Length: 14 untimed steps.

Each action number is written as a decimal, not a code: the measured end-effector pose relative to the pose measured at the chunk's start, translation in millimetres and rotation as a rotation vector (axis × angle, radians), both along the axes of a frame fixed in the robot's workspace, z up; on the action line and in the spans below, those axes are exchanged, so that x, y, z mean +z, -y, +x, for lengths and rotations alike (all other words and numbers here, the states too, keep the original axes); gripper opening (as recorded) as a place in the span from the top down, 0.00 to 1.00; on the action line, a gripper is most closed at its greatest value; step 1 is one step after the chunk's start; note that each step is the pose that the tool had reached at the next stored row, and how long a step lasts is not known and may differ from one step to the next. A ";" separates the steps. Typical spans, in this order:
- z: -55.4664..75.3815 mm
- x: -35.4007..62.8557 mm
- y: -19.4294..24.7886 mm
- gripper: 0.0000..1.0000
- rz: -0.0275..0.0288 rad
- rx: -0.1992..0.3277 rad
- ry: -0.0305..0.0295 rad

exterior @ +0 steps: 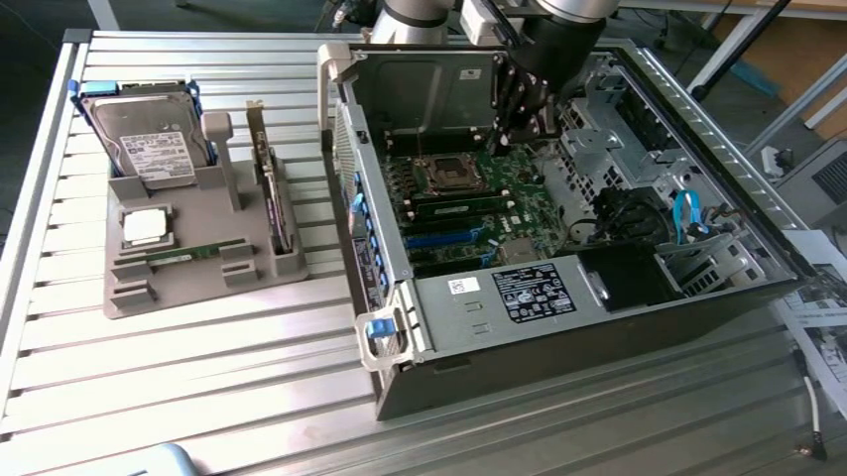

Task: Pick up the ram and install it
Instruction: 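Press down the ram until it locks into place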

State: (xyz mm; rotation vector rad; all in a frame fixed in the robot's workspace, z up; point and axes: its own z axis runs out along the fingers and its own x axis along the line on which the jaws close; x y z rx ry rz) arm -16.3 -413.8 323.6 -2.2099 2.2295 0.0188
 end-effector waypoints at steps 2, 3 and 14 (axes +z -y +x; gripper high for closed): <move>0.6 0.0 0.0 0.89 0.0000 0.000 0.0000; 1.4 0.0 0.0 0.89 0.0000 0.000 0.0000; 18.5 0.0 0.0 0.89 0.0000 0.000 0.0000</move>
